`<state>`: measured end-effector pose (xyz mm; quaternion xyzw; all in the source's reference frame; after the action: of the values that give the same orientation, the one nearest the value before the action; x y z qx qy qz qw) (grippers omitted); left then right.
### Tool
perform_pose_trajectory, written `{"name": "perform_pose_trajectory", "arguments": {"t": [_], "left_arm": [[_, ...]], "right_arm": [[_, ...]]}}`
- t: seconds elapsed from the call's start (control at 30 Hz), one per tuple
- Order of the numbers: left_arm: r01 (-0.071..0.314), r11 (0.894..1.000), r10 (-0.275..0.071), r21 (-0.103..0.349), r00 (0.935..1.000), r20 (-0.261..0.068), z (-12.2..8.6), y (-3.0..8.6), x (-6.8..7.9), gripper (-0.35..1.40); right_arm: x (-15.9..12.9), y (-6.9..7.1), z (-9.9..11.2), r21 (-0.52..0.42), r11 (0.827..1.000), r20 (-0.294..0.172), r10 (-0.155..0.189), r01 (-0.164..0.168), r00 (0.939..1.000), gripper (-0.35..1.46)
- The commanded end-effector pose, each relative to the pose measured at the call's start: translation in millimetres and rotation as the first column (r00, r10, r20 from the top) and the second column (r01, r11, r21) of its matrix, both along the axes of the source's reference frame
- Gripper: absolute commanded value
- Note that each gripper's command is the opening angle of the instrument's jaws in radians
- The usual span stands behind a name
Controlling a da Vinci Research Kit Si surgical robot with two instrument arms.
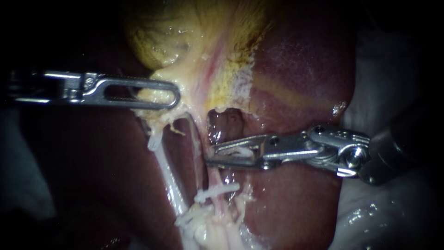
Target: Clipping second clip right tube
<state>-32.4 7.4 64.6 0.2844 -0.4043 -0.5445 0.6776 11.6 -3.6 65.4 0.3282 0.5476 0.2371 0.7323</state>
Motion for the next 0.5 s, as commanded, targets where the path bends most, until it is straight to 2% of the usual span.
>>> {"name": "perform_pose_trajectory", "arguments": {"t": [0.03, 0.43, 0.5], "left_arm": [[0.000, 1.000, 0.000, 0.000, 1.0000, 0.000, 0.0, 0.0, 0.0, -0.35], [0.000, 1.000, 0.000, 0.000, 1.0000, 0.000, 0.1, 0.0, 0.0, -0.35], [0.000, 1.000, 0.000, 0.000, 1.0000, 0.000, 0.1, 0.0, 0.0, -0.35]], "right_arm": [[0.0, 0.0, 0.0, 0.000, 1.000, 0.000, 0.000, 0.000, 1.0000, -0.26], [0.0, -0.1, 0.0, -0.001, 1.000, 0.000, -0.001, 0.001, 1.0000, -0.25], [0.0, -0.1, 0.0, -0.001, 1.000, 0.000, 0.000, 0.000, 1.0000, -0.12]]}}
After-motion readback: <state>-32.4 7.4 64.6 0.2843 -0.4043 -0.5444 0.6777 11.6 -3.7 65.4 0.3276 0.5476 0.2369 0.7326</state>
